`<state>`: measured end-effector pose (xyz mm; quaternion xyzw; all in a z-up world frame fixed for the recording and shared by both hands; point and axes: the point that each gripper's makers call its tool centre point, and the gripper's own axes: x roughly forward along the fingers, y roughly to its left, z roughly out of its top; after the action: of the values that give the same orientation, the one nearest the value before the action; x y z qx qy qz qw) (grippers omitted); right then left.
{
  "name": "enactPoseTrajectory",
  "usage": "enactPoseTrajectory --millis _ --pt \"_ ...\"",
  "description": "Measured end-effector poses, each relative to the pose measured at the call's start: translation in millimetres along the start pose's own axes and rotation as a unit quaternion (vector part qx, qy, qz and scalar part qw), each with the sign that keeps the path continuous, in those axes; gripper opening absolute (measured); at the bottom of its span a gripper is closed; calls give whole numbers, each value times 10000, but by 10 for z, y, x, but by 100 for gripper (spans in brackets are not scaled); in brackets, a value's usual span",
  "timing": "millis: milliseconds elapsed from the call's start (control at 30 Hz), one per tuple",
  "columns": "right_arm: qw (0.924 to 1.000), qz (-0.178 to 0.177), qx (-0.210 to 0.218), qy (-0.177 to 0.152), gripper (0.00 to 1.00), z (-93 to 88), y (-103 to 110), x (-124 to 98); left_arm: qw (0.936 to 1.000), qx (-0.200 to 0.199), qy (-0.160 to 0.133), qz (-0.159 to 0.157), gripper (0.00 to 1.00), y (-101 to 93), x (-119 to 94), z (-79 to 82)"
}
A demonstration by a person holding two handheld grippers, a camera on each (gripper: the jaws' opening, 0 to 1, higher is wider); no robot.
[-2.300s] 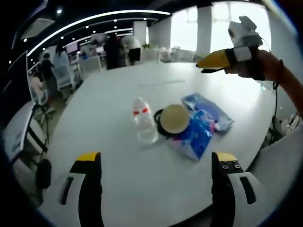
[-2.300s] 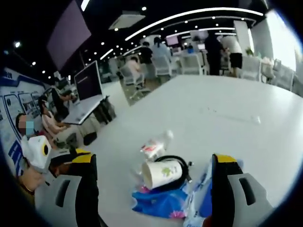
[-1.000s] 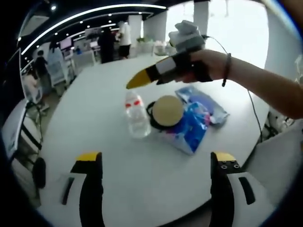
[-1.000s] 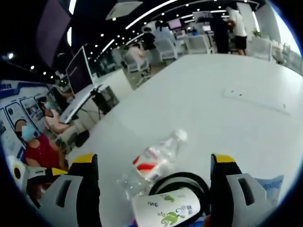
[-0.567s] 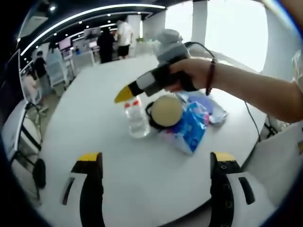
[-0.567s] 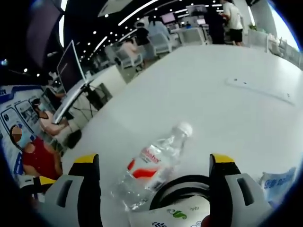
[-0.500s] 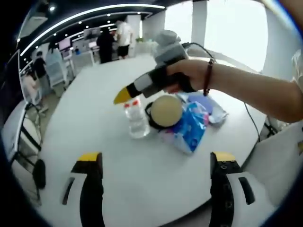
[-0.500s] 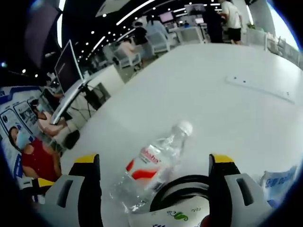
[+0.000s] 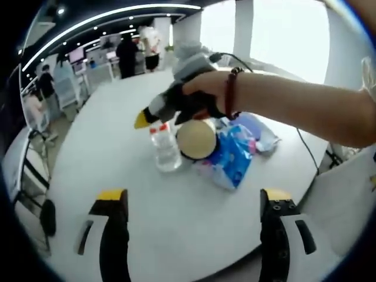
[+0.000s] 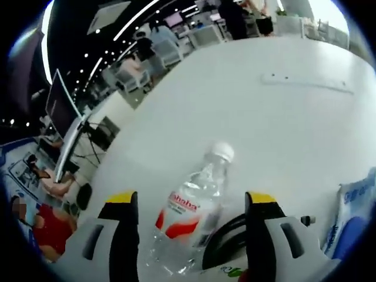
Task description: Arrange the tabletop items into an orderly group along one side of the table until the central work area is clear of visible clutter.
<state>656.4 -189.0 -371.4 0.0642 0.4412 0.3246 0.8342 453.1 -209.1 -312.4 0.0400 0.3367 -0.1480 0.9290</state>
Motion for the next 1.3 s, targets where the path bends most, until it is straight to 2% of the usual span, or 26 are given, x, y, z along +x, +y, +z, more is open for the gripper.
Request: enactPoseTrajectory --millis 167,333,500,733,1100,1300 --pt "9993 -311 136 149 62 -37 -54 32 10000 -8 -36 13 90 1 -9 22" --pt "9966 -463 642 242 59 -33 36 78 10000 29 -54 2 89 -9 -15 37" --pt "9942 -765 634 411 47 -96 -64 116 10000 1 -70 24 90 -3 -26 46" --pt "9923 -853 773 453 45 -94 -89 108 9999 13 -65 80 89 19 -35 46" --pt "9964 -539 527 393 40 -72 2 150 9998 14 -62 205 88 80 -51 38" --pt "9987 -100 350 343 39 -52 147 129 9997 -11 -78 241 88 108 -54 42"
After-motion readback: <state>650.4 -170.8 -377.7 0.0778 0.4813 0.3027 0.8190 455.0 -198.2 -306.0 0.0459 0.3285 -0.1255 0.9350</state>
